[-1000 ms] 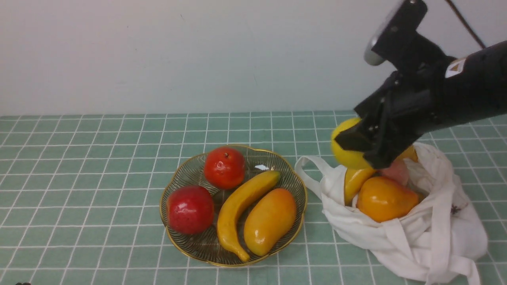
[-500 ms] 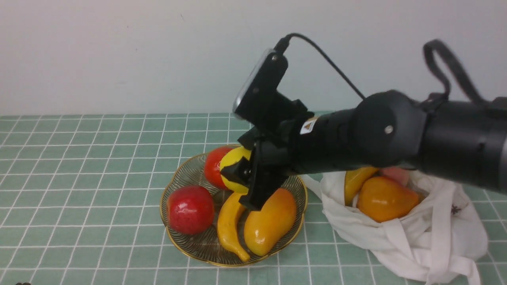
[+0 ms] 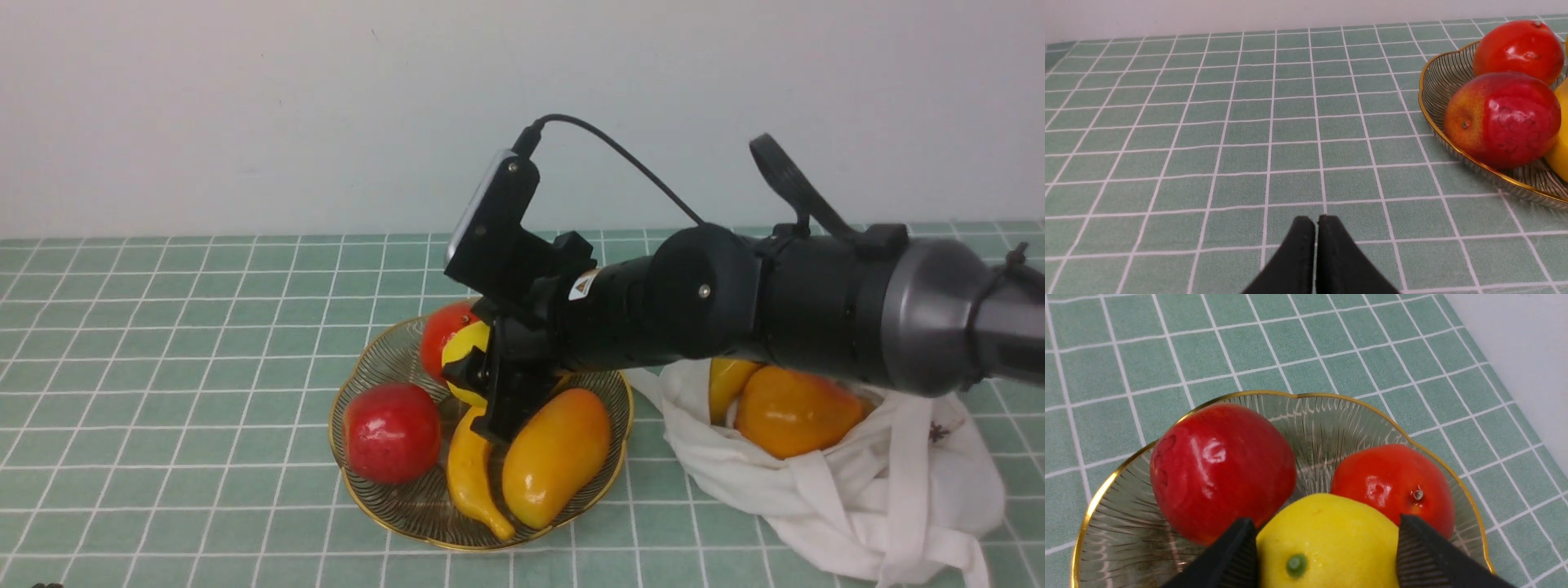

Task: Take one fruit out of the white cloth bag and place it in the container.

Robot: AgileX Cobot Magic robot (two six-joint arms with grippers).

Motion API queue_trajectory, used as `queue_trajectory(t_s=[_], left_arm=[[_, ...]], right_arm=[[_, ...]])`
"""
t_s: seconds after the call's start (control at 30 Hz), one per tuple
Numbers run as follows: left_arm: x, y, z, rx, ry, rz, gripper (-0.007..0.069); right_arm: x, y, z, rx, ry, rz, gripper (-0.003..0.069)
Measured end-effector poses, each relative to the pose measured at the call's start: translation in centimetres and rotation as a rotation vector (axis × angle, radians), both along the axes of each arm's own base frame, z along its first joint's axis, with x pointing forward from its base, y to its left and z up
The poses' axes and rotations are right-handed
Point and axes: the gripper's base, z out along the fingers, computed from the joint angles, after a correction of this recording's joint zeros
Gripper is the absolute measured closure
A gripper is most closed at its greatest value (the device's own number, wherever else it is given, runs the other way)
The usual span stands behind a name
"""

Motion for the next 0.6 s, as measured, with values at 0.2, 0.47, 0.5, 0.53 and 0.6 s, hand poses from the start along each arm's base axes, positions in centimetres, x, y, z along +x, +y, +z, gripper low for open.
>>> queue_trajectory(t_s=[0.2,0.47,0.5,0.53,0.6], left_arm=[[0.0,0.0,0.0,0.000,0.000,0.000,0.0632],[0.0,0.0,0.0,0.000,0.000,0.000,0.0632],[0.0,0.0,0.0,0.000,0.000,0.000,0.0632],[0.0,0.0,0.0,0.000,0.000,0.000,0.0632],[0.0,0.0,0.0,0.000,0.000,0.000,0.0632]], right_arm=[[0.0,0.0,0.0,0.004,-0.004,-0.004,0.0053],[-0.8,-0.8,3.8,0.086,-0.053,-0.029,0.0078],[-0.9,-0.9,4.3,0.105,-0.054,-0.039,0.0089],[-1.8,-1.6,6.9,0.176,-0.074,-0.065,0.0141],[-2.8,-2.7,9.9,0.267,-0.092,-0.099,0.0210]])
